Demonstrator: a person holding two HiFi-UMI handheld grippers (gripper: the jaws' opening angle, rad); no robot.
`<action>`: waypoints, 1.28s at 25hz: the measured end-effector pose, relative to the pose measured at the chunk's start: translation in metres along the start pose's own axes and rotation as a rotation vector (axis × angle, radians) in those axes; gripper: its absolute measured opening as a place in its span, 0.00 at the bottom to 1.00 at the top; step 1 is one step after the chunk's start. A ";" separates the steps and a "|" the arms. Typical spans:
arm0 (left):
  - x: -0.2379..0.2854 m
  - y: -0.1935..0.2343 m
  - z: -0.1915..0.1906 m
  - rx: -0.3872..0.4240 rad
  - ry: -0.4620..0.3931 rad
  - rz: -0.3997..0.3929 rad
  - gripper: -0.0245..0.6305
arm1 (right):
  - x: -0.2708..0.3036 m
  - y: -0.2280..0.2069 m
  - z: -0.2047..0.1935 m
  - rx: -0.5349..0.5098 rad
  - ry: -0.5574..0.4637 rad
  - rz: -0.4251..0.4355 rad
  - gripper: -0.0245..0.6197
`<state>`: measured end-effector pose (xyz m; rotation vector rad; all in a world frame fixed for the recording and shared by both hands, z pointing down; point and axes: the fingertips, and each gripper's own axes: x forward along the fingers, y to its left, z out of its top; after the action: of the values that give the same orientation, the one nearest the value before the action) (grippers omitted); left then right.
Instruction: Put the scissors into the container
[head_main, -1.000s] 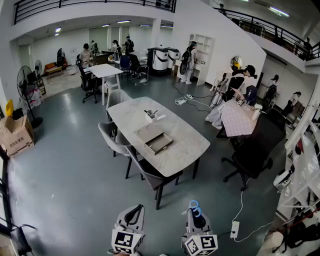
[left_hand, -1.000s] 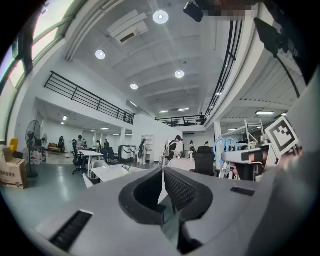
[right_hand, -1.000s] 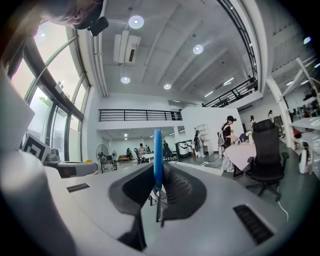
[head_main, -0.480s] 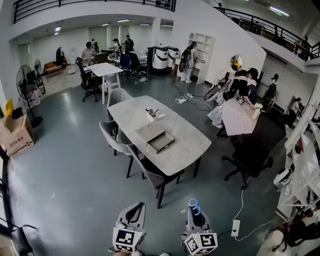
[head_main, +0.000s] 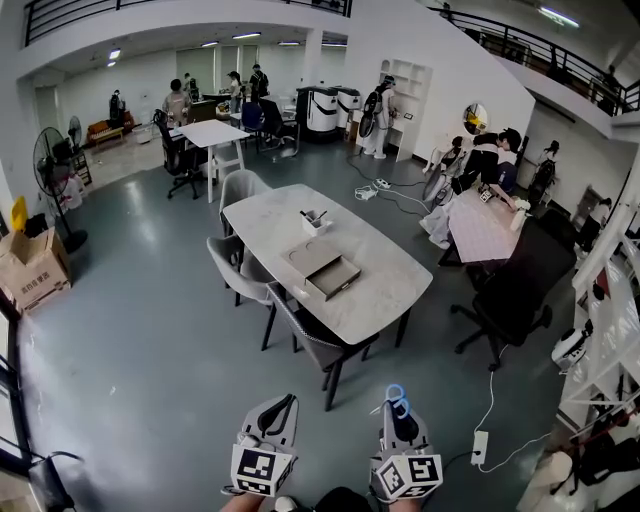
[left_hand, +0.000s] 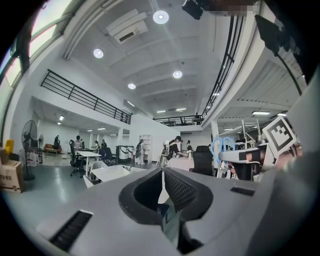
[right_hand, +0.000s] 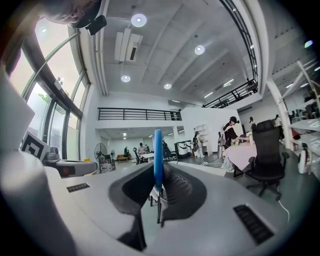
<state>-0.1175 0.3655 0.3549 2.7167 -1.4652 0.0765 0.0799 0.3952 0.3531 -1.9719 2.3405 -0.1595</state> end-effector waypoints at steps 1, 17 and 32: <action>0.000 0.003 0.000 0.001 0.000 0.000 0.07 | 0.001 0.002 0.000 0.001 -0.001 -0.002 0.10; 0.077 0.042 0.002 0.001 -0.010 0.021 0.07 | 0.081 -0.027 -0.001 0.018 -0.013 0.004 0.10; 0.213 0.076 0.015 -0.007 0.016 0.044 0.07 | 0.204 -0.101 0.010 0.035 0.012 0.011 0.10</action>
<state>-0.0634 0.1454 0.3565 2.6724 -1.5179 0.0949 0.1448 0.1771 0.3578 -1.9475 2.3384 -0.2104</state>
